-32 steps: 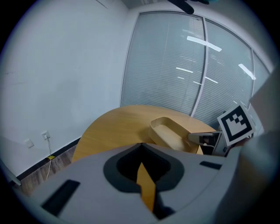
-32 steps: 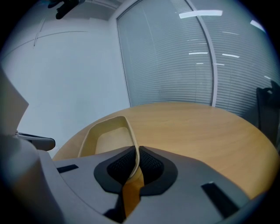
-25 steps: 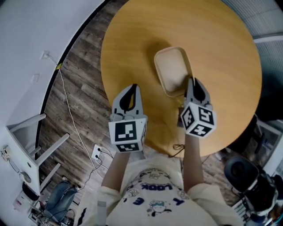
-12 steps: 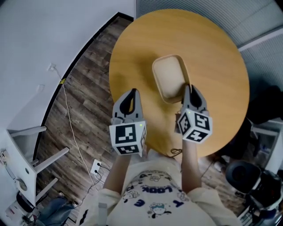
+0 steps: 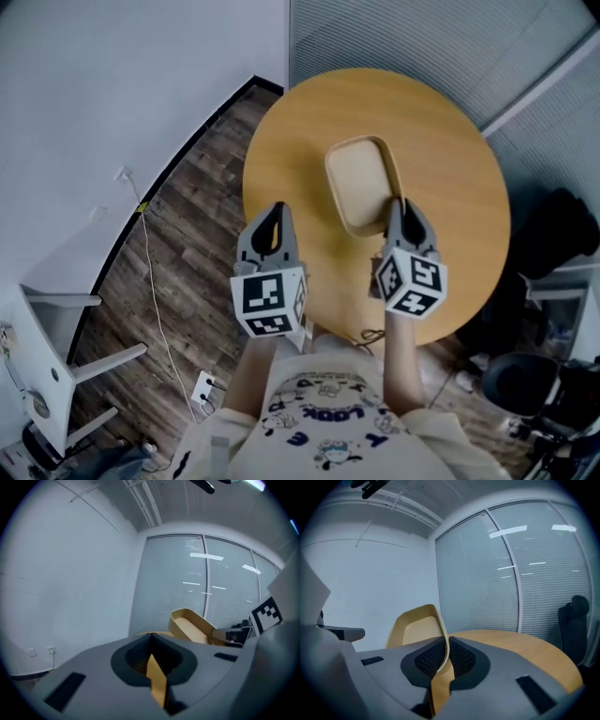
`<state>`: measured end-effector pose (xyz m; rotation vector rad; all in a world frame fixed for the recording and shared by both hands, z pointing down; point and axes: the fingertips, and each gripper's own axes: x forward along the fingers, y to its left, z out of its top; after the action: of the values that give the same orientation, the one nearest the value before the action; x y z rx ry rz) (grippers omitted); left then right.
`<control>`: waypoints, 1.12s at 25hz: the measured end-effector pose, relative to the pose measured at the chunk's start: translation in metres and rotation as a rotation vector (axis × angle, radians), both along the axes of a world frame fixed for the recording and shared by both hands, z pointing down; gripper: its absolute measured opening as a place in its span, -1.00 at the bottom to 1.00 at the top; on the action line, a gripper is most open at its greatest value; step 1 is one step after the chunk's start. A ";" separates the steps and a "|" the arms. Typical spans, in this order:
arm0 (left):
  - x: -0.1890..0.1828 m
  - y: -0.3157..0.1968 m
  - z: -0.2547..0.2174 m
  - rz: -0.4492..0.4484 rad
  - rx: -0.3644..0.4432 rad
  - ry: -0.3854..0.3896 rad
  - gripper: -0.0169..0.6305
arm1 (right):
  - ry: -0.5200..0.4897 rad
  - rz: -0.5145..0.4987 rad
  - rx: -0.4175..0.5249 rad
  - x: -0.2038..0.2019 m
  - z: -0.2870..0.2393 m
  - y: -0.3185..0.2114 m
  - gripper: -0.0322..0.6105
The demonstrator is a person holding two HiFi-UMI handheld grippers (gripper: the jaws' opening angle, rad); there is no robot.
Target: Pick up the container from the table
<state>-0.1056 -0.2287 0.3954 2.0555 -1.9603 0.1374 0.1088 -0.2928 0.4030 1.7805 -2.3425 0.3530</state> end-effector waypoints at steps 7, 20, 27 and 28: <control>-0.003 0.009 -0.037 -0.004 0.092 -0.014 -0.94 | -0.030 0.013 0.069 0.000 -0.032 0.019 -0.82; 0.001 0.037 -0.080 0.015 0.185 -0.032 -0.94 | -0.079 0.038 0.167 0.003 -0.078 0.053 -0.82; -0.001 0.047 -0.092 0.015 0.212 -0.035 -0.94 | -0.091 0.043 0.192 0.003 -0.091 0.065 -0.82; 0.000 0.048 -0.093 0.015 0.214 -0.035 -0.94 | -0.092 0.044 0.194 0.004 -0.091 0.067 -0.82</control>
<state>-0.1057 -0.1810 0.3028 2.2135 -2.0603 -0.0353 0.1128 -0.2263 0.3122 1.9427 -2.4795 0.2247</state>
